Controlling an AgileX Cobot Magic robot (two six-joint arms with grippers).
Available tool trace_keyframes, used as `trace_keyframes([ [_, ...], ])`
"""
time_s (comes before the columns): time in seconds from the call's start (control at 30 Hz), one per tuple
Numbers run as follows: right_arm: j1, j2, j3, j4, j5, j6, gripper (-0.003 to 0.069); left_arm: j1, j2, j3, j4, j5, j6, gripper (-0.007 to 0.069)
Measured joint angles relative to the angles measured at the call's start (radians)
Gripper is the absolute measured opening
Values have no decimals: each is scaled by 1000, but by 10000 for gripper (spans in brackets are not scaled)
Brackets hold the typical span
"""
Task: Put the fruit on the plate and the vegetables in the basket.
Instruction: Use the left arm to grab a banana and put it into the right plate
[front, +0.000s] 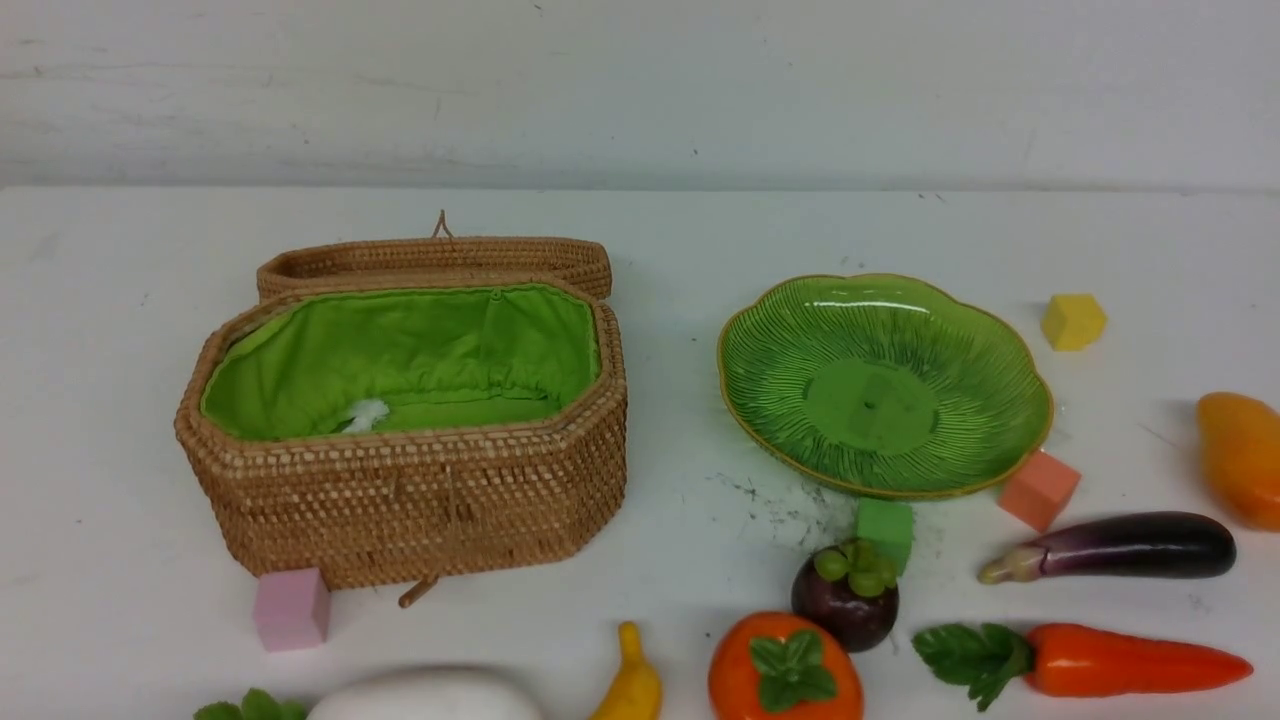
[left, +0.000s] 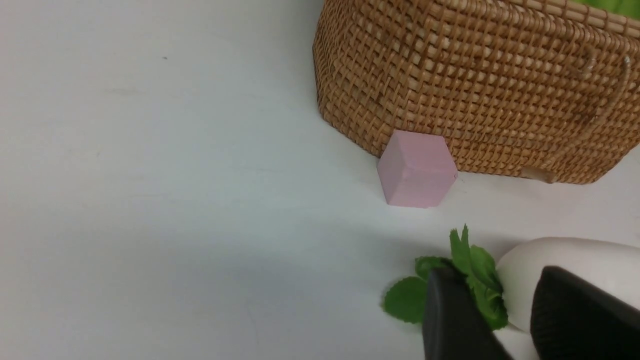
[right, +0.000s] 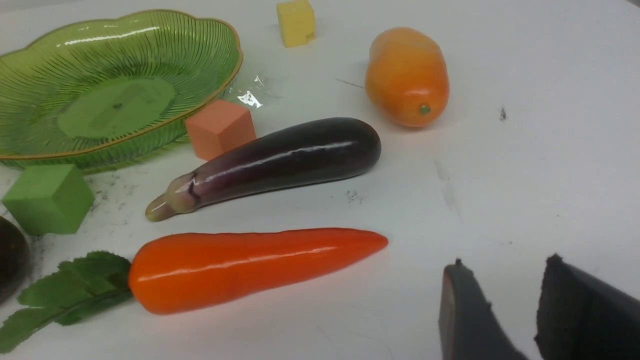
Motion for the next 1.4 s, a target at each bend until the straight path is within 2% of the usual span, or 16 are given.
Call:
trace_keyframes([
  [0.2,0,0,0,0,0,-1,242,0,0,0,-48,-48,-16,238],
  [0.3,0,0,0,0,0,-1,242,0,0,0,-117,-132,-30,238],
  [0.4,0,0,0,0,0,-1,242,0,0,0,-221,-299,-44,238],
  [0.53,0,0,0,0,0,-1,242,0,0,0,-250,-499,-14,238],
  [0.63,0,0,0,0,0,-1,242,0,0,-20,-254,-529,-14,238],
  [0.77,0,0,0,0,0,2,242,0,0,-170,-250,-461,1,238],
  [0.87,0,0,0,0,0,2,242,0,44,-422,-216,-318,43,238],
  [0.9,0,0,0,0,0,2,242,0,50,-437,-214,-318,43,238],
  [0.97,0,0,0,0,0,2,242,0,162,-621,-191,-135,74,238],
  [1.0,0,0,0,0,0,2,242,0,162,-634,-191,-119,74,238],
  [1.07,0,0,0,0,0,2,242,0,275,-753,-186,68,82,238],
  [1.2,0,0,0,0,0,2,242,0,459,-822,-182,296,86,238],
  [1.4,0,0,0,0,0,2,242,0,648,-826,-157,370,132,238],
])
